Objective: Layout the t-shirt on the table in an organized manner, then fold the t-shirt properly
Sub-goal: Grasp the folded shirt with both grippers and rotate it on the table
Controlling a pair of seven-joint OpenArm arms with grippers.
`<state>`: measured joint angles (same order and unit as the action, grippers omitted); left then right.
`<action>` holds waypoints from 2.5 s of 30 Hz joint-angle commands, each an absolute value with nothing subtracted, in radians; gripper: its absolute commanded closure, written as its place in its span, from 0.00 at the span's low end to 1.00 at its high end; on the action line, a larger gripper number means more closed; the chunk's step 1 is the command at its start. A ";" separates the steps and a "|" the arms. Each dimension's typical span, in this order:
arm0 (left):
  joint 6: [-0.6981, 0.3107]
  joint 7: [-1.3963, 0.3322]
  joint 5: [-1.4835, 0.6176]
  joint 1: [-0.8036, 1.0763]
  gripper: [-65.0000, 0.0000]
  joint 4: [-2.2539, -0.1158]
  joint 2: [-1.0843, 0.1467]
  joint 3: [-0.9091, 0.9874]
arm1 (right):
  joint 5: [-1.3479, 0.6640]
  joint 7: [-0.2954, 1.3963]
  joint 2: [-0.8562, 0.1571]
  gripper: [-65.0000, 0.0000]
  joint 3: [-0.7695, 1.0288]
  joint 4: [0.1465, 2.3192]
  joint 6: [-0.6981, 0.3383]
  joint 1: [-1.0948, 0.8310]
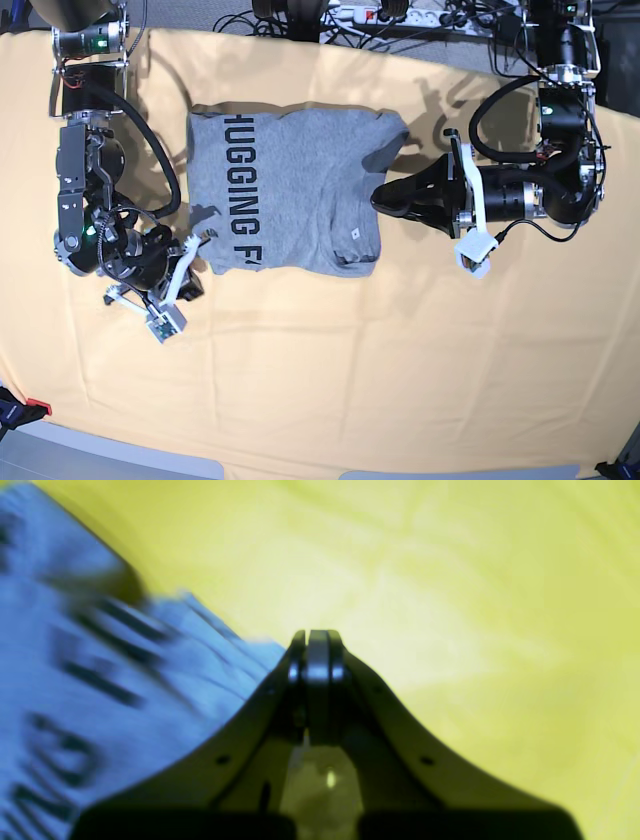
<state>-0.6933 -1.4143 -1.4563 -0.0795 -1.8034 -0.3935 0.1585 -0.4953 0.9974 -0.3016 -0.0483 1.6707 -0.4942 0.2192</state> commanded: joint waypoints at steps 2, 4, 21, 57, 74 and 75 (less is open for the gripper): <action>-0.698 -1.396 -1.484 -0.080 1.00 -1.861 -0.398 0.163 | -0.550 0.976 -0.312 1.00 -0.043 1.683 -0.580 0.239; -0.698 -1.396 -1.484 -0.043 1.00 -1.913 -0.393 0.157 | -0.593 0.976 -0.310 1.00 -0.044 1.682 -0.666 0.230; -0.698 -1.258 -1.005 0.184 1.00 -2.119 -0.379 -0.210 | -0.497 0.961 -0.311 1.00 -0.067 1.610 -0.684 0.278; -0.698 -1.009 -0.573 0.071 1.00 -1.869 -0.379 -0.263 | -0.737 1.262 -0.445 1.00 -0.229 1.464 -0.696 0.320; -0.698 -0.933 -0.572 -0.292 1.00 -1.545 -0.334 -0.263 | -0.814 1.250 -0.638 1.00 -0.228 1.829 -0.540 -0.012; -0.698 -0.923 -0.573 -0.315 1.00 -1.508 -0.329 -0.263 | -0.810 1.251 -0.641 1.00 -0.226 1.860 -0.533 -0.033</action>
